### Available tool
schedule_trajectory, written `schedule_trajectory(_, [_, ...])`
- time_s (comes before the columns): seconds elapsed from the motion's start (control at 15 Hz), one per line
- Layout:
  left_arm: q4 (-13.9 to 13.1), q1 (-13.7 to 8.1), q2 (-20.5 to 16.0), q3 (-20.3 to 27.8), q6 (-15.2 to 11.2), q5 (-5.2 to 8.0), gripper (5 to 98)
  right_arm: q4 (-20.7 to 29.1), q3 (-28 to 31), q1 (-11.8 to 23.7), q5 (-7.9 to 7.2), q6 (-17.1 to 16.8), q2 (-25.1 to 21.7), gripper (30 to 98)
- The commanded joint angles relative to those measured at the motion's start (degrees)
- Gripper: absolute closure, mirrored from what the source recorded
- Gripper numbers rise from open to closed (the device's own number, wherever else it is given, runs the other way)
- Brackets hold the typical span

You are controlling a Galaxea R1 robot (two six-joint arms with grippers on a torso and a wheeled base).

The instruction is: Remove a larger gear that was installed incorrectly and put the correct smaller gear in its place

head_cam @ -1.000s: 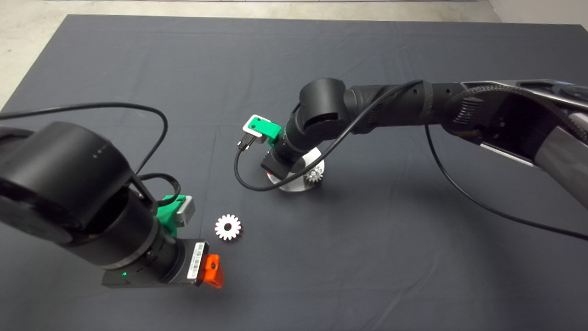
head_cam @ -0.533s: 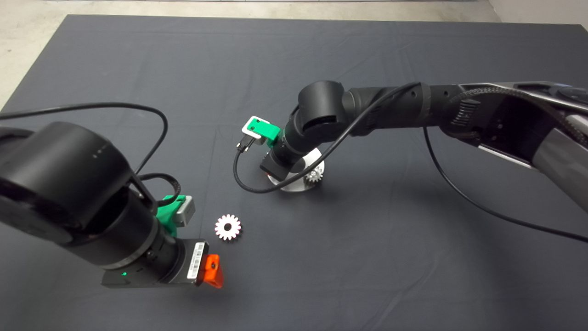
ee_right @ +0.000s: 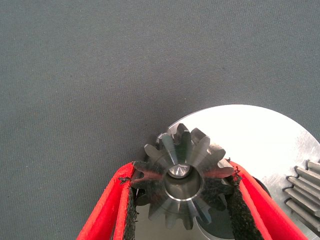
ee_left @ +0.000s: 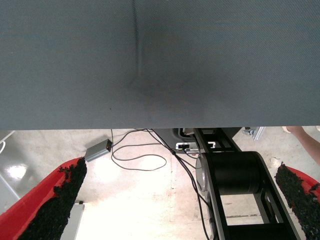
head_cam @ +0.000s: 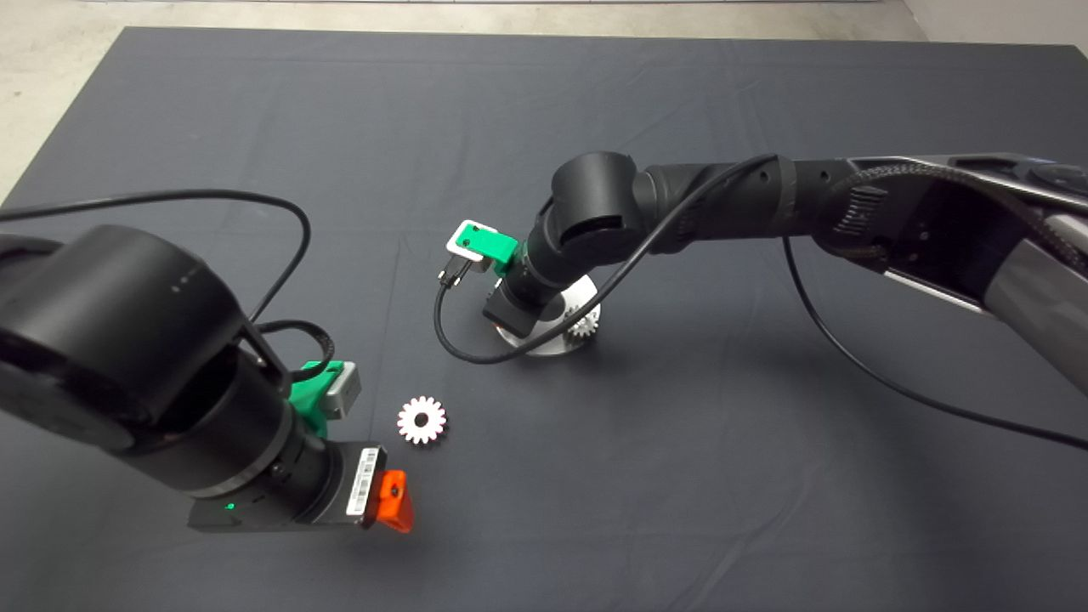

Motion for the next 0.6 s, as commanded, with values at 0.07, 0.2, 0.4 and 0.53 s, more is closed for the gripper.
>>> schedule_trajectory(0.07, [-0.01, -0.42, -0.18, 0.67, -0.38, 0.30, 6.1, 0.98, 0.13, 0.29, -0.33, -0.23, -0.26, 89.0])
schedule_trajectory(0.2, [-0.01, -0.43, -0.18, 0.67, -0.38, 0.30, 6.1, 0.97, 0.13, 0.05, -0.33, -0.32, -0.52, 88.9])
schedule_trajectory(0.4, [-0.01, -0.42, -0.18, 0.67, -0.38, 0.30, 6.1, 0.89, 0.13, 0.20, -0.33, -0.23, -1.14, 88.4])
schedule_trajectory(0.53, [-0.01, -0.42, -0.09, 0.67, -0.38, 0.30, 6.1, 0.97, 0.13, 0.20, -0.33, -0.05, -1.49, 88.0])
